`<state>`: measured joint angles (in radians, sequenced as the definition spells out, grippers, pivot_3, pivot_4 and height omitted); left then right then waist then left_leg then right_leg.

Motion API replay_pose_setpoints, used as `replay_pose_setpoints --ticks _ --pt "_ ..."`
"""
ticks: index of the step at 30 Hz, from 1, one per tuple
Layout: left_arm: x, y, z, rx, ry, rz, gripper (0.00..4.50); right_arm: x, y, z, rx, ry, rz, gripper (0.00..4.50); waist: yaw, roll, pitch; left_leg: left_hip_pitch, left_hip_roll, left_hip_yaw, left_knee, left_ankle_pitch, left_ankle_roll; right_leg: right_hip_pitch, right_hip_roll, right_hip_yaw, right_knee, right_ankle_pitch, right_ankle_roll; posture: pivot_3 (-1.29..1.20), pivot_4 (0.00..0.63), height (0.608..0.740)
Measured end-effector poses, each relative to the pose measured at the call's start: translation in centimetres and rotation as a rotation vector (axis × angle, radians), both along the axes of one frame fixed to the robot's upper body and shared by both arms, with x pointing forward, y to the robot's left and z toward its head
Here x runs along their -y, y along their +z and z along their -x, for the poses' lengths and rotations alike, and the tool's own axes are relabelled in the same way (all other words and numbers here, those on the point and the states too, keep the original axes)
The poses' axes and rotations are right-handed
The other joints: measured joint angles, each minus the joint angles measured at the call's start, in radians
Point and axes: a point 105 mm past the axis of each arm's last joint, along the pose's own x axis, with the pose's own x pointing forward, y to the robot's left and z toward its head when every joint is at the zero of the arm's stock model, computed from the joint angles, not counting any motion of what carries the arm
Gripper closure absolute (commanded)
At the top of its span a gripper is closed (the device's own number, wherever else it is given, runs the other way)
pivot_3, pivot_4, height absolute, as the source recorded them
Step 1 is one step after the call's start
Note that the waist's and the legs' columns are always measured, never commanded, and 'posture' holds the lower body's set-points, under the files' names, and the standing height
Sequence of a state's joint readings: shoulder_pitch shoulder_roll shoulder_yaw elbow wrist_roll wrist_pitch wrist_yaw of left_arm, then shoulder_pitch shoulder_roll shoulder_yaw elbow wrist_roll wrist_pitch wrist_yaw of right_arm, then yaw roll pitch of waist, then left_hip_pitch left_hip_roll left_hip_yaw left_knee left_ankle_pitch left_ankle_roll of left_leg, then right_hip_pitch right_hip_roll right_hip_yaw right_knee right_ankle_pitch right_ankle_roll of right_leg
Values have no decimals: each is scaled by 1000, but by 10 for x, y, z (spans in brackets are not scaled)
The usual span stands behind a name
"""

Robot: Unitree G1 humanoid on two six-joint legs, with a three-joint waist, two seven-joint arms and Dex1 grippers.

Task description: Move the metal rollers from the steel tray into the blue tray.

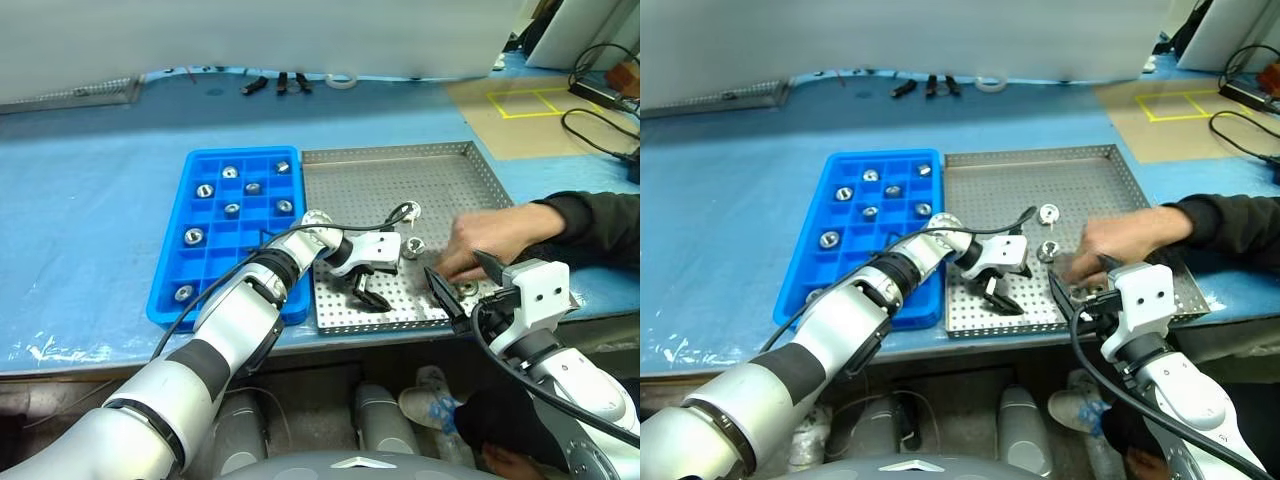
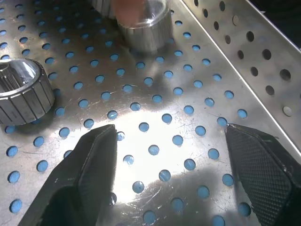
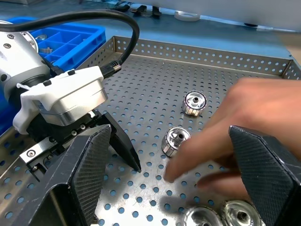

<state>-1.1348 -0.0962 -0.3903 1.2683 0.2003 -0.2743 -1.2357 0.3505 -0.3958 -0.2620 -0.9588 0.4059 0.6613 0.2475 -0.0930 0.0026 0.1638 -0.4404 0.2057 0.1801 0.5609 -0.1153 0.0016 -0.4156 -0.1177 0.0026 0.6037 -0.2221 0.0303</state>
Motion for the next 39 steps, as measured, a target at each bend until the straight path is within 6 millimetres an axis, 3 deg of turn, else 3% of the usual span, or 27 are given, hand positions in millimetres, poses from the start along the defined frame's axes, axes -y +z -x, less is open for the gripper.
replay_pose_setpoints --ticks 39 --pt "-11 0 -6 -16 40 18 504 -5 2 -11 8 57 16 240 -1 0 0 -1 0 0 -1 -1 0 0 0 0 -1 0 0 -580 150 740"
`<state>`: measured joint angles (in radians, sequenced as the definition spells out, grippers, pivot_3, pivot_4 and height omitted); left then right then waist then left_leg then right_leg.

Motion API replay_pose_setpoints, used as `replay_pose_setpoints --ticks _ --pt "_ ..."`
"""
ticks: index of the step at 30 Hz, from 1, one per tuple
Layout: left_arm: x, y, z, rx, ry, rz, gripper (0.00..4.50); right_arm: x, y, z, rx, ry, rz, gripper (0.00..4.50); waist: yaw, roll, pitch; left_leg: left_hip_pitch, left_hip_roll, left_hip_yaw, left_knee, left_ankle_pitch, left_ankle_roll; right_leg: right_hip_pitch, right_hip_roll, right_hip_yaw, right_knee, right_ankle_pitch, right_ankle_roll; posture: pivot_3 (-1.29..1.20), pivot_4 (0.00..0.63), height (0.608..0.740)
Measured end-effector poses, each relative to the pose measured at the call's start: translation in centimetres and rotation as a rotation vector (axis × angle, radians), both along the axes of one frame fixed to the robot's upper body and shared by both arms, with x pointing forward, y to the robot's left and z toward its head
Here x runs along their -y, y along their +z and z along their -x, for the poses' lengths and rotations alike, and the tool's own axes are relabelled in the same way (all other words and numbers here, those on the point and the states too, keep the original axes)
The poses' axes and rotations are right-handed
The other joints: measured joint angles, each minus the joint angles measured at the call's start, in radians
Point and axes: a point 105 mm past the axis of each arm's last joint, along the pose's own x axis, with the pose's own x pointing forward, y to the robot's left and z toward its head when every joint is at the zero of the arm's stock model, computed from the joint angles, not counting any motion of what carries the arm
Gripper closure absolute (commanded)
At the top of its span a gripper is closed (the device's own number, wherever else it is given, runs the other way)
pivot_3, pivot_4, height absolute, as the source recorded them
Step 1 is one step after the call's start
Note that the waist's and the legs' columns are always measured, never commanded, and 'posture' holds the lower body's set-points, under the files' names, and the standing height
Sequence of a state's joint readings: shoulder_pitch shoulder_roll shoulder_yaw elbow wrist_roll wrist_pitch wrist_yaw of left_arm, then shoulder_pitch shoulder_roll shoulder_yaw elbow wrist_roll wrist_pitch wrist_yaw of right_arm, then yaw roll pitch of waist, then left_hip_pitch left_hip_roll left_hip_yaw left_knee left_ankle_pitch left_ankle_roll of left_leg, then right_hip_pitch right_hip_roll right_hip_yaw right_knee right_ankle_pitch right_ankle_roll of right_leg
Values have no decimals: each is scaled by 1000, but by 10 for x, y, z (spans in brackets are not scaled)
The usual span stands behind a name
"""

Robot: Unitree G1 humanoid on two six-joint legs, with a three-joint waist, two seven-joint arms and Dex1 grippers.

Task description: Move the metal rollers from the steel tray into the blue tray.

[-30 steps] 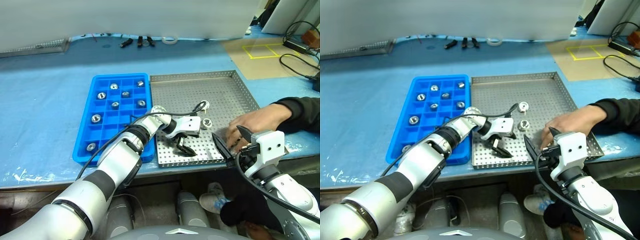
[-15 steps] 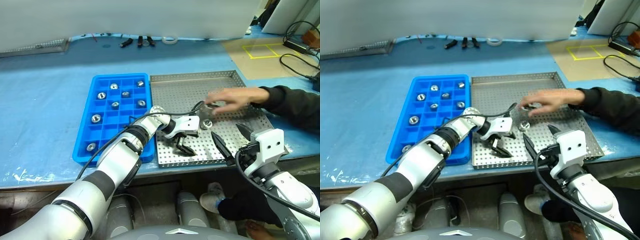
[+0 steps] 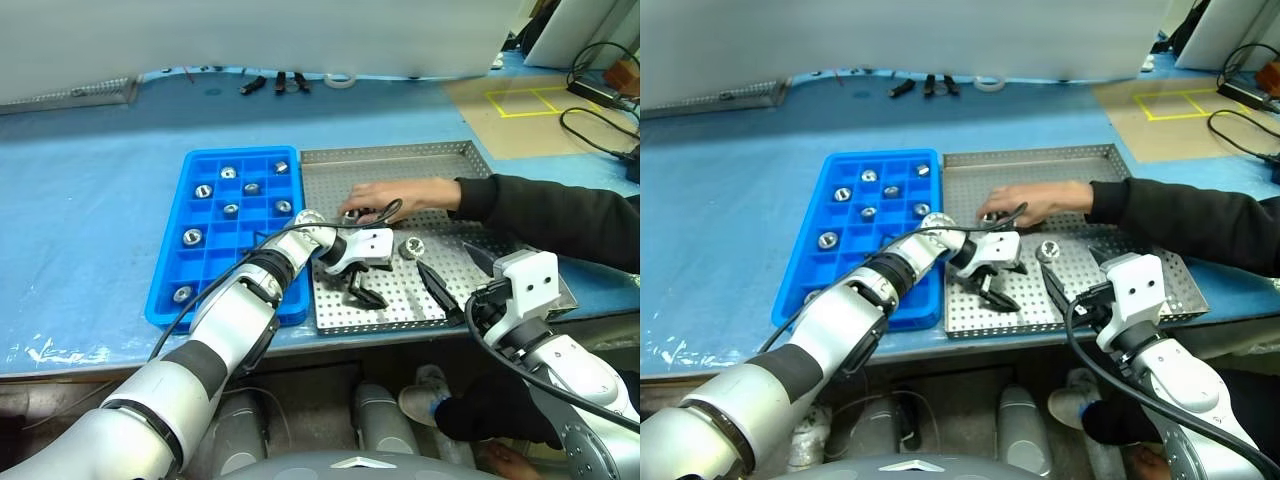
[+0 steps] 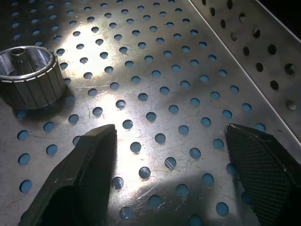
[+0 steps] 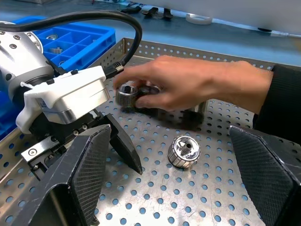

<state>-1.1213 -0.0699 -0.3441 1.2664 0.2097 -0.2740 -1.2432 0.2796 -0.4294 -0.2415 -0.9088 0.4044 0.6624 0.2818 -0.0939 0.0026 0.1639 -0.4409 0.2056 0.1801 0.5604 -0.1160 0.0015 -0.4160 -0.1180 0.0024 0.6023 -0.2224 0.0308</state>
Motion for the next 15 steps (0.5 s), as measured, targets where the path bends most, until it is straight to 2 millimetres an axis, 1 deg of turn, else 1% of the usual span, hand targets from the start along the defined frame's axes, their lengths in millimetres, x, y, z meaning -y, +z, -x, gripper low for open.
replay_pose_setpoints --ticks 15 --pt "-3 0 -3 6 19 6 504 -1 -2 -6 -5 11 9 240 1 0 0 0 0 0 0 0 0 0 0 0 0 0 1 -557 150 740"
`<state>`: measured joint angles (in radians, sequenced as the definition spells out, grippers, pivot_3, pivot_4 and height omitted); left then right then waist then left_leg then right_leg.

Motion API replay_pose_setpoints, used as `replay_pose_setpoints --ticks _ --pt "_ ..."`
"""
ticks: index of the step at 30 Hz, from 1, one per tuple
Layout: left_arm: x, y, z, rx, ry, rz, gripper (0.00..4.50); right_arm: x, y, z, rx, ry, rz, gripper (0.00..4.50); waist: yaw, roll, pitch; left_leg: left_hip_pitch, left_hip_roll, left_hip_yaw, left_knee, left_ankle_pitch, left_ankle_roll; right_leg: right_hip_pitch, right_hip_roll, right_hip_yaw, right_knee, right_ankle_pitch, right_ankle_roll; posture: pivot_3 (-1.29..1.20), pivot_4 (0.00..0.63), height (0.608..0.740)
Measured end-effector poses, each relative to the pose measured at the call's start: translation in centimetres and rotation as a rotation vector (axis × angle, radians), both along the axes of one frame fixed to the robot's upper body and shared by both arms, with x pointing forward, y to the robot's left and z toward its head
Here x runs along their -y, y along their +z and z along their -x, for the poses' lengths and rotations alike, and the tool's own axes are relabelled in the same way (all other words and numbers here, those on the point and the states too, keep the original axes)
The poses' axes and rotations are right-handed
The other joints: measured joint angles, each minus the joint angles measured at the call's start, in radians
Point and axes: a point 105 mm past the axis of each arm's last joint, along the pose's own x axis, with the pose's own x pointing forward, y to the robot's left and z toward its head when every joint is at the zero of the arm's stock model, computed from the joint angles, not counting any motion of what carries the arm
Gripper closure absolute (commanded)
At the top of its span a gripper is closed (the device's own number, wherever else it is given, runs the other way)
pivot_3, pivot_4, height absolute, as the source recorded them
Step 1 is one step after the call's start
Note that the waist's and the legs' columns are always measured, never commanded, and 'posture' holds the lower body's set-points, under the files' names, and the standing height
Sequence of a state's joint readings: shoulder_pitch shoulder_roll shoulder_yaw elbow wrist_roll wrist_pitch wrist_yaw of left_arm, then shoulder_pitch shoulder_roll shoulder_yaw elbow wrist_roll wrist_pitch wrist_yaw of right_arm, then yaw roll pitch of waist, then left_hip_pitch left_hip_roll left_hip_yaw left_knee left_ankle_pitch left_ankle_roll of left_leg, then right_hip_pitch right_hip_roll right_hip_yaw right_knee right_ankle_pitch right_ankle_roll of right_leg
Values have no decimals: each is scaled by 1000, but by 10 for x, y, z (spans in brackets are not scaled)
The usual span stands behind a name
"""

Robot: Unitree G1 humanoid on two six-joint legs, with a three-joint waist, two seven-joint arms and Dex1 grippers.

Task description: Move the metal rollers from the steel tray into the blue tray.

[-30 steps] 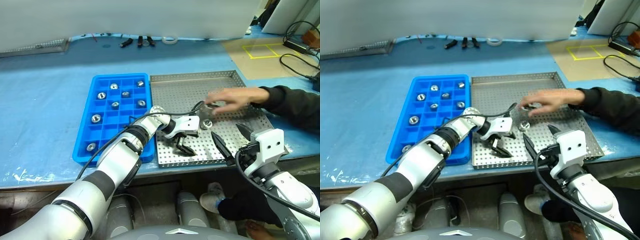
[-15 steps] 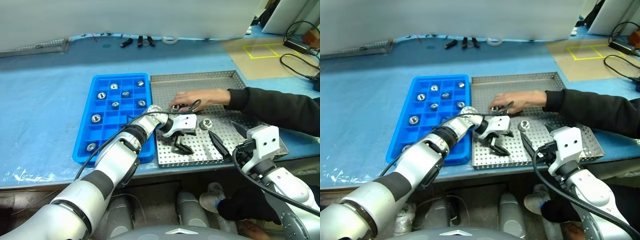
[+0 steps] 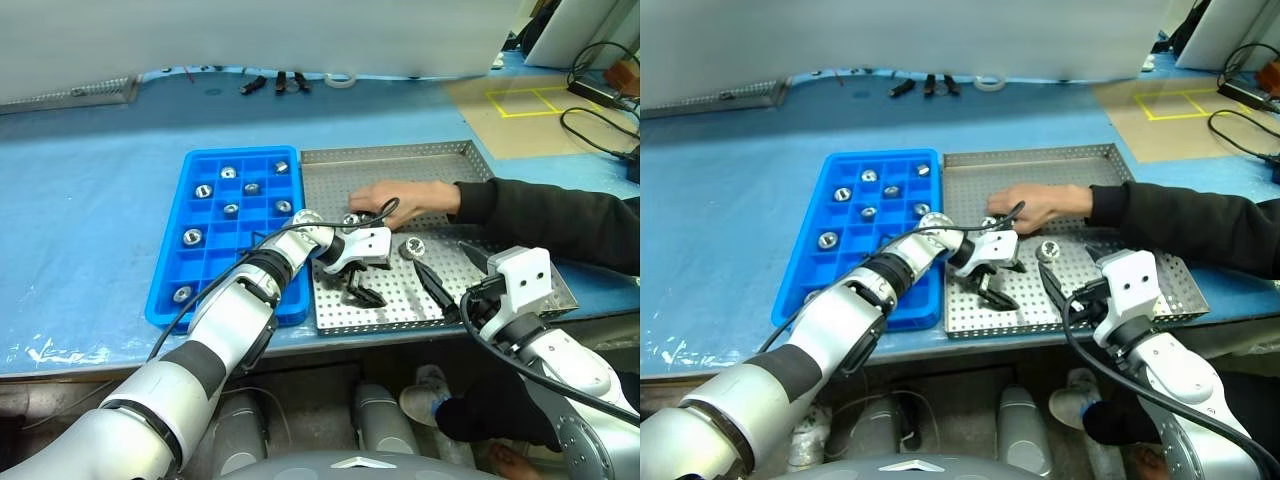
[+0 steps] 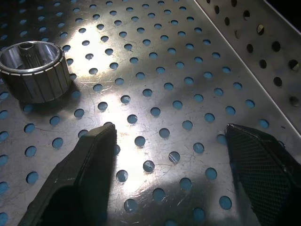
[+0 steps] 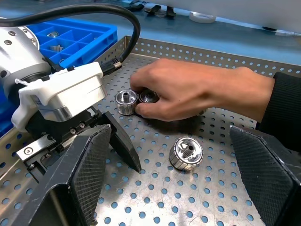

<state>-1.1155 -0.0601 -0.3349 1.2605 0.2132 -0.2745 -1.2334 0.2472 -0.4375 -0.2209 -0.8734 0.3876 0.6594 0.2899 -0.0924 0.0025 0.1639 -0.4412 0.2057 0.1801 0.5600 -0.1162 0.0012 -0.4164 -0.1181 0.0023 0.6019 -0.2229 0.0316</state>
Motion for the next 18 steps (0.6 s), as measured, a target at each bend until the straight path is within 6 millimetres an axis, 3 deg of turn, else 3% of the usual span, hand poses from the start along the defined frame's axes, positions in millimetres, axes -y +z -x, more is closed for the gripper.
replay_pose_setpoints --ticks 18 --pt "-5 0 -4 6 23 10 504 -2 -5 -6 -5 16 14 240 2 0 0 0 0 0 -1 0 0 0 0 0 -1 0 0 -536 150 740"
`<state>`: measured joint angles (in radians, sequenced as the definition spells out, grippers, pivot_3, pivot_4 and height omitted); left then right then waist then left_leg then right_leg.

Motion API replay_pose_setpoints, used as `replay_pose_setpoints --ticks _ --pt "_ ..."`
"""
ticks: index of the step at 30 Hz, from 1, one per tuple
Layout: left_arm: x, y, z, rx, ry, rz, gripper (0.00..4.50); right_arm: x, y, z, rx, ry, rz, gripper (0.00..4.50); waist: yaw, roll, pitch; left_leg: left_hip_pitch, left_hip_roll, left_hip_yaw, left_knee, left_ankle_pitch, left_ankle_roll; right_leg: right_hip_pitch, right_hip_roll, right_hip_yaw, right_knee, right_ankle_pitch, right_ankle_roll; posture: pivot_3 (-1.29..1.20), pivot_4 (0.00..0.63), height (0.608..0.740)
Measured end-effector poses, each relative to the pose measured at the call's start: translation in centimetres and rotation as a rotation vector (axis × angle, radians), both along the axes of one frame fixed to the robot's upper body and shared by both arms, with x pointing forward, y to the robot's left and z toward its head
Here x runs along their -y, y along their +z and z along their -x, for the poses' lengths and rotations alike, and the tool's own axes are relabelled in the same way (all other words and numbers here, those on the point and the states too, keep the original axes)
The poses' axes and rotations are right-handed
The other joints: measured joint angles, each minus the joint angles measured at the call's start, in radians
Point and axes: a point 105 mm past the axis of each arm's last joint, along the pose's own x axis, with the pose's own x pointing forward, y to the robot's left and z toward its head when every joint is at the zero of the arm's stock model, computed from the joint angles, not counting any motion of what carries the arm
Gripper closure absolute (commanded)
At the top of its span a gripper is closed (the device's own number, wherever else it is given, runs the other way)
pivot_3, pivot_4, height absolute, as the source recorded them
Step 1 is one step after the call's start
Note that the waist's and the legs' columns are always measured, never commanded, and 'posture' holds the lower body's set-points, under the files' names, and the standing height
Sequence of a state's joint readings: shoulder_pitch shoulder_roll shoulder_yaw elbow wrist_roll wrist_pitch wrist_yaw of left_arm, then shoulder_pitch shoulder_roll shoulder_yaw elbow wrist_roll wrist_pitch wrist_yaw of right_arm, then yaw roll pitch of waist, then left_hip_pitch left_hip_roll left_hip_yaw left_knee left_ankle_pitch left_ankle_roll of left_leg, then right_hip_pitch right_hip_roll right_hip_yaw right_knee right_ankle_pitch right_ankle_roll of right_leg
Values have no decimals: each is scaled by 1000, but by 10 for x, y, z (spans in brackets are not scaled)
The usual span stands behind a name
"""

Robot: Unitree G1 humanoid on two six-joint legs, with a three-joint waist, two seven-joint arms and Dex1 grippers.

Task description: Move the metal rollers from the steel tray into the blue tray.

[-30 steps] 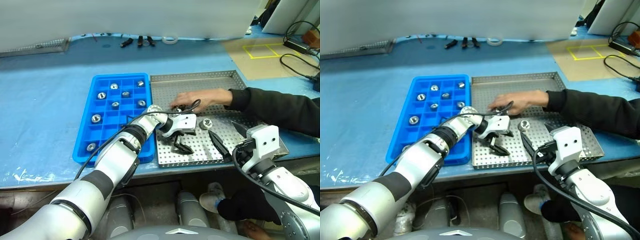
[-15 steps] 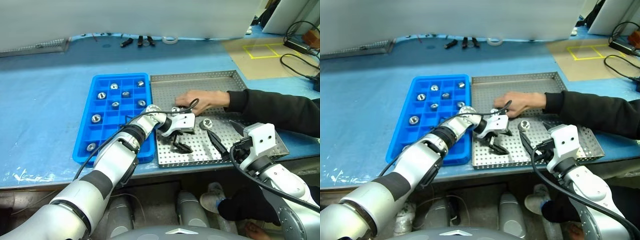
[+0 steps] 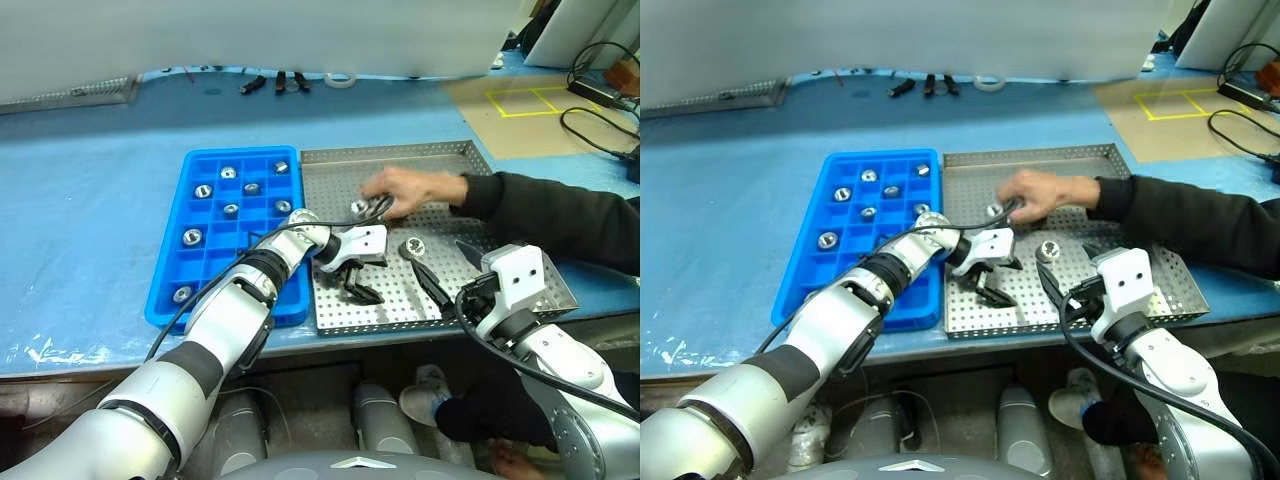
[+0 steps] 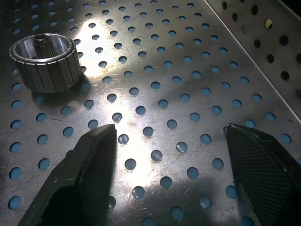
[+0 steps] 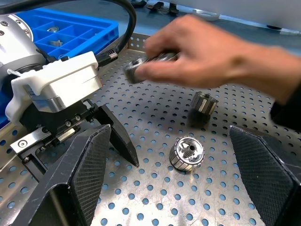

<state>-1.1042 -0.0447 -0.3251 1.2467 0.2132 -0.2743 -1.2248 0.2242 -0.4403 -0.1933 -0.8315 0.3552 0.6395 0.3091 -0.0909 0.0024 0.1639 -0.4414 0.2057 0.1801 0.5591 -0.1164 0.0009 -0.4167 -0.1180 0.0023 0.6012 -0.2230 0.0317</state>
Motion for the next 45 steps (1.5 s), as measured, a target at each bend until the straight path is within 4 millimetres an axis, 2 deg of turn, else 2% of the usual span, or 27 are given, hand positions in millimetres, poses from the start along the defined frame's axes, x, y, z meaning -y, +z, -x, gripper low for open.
replay_pose_setpoints --ticks 31,37,45 --pt "0 2 -4 -1 32 23 504 -3 2 -1 9 16 11 240 5 0 0 0 0 1 -9 0 0 1 0 0 -10 4 -6 -510 150 740" --pt "-4 14 -15 -33 123 92 504 -4 0 -2 1 25 11 240 9 0 0 0 0 3 -13 0 0 0 0 -1 -12 4 -6 -503 150 740" --pt "-14 27 -19 -36 110 122 504 -5 3 -5 12 35 16 240 31 0 0 0 0 4 -13 0 0 0 0 -1 -12 4 -6 -481 150 740"
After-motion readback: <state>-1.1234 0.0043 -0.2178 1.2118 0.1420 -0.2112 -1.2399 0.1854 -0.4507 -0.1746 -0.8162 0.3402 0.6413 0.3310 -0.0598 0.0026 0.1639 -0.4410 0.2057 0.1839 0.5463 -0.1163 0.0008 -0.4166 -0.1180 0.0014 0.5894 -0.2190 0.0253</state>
